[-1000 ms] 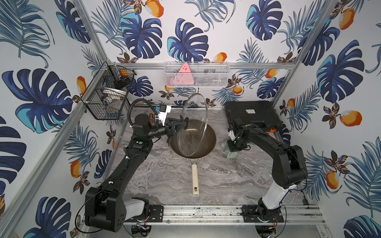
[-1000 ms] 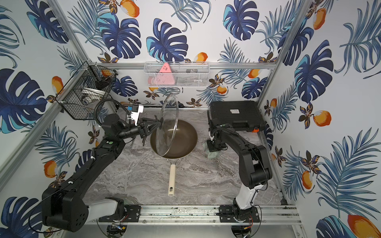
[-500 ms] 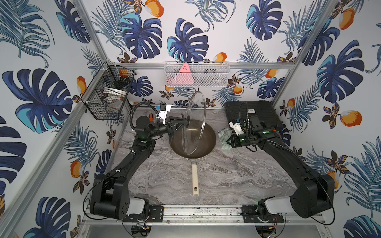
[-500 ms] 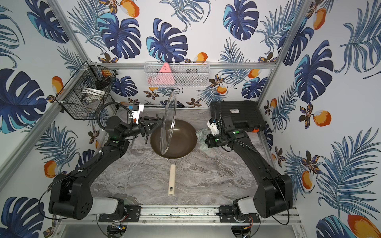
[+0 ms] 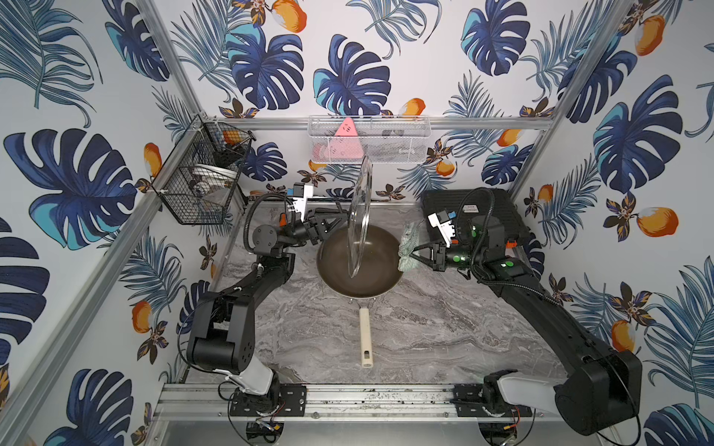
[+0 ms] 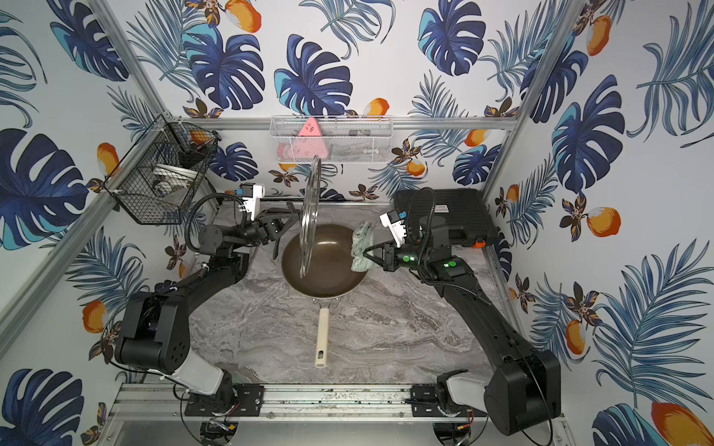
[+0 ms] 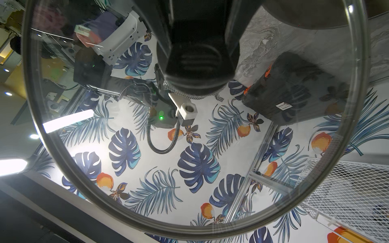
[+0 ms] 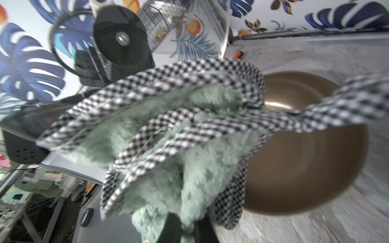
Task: Wipe the pot lid with a cloth
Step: Wipe the pot lid.
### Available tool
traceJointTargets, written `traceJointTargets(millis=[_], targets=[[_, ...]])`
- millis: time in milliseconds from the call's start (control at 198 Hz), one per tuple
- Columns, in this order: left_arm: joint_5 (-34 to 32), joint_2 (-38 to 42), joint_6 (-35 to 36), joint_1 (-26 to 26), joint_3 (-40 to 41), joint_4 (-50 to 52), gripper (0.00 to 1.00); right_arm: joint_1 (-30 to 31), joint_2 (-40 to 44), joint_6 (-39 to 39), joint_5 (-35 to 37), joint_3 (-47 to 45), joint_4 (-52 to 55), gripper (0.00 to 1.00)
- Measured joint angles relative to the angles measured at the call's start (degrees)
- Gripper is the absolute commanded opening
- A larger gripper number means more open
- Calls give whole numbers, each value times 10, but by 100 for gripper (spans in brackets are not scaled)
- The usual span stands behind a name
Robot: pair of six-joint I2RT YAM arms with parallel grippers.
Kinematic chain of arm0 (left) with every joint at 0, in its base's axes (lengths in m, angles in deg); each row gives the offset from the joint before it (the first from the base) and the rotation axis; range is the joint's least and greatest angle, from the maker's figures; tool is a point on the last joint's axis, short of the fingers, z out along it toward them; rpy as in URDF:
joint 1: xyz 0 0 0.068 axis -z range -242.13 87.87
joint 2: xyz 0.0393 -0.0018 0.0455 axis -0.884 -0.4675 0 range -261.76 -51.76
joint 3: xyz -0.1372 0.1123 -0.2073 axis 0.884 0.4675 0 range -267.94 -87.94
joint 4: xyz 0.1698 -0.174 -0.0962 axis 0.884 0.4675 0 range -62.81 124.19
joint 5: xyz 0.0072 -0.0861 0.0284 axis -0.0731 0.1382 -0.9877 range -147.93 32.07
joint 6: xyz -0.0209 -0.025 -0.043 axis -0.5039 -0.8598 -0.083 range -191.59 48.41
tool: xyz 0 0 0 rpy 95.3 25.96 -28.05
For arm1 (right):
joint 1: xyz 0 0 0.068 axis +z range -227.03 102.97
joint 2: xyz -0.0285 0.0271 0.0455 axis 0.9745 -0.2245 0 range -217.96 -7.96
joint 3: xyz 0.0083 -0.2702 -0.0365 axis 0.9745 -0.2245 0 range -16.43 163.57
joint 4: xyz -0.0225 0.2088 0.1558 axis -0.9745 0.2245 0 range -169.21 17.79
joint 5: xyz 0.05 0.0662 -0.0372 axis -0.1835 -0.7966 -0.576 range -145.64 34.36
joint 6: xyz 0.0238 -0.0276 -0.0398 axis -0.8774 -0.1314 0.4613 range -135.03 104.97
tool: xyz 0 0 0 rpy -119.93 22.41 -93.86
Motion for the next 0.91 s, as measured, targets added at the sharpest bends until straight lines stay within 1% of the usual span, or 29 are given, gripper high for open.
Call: traceJointTargets(millis=[116, 282, 373, 615, 751, 908], targets=[[0, -6, -2, 0, -2, -3, 0, 10, -41, -51, -36, 23, -76, 0], [-5, -21, -5, 0, -21, -4, 0, 44, -87, -81, -61, 70, -148, 0], [-5, -26, -5, 0, -23, -7, 0, 63, -103, -94, -70, 92, -170, 0], [-5, -34, -16, 0, -24, -7, 0, 110, -119, -87, -90, 141, -173, 0], [-5, -36, -19, 0, -25, -7, 0, 135, -123, -62, -93, 165, -146, 0], [-4, -36, -27, 1, -25, -7, 0, 151, -134, -46, -88, 183, -120, 0]])
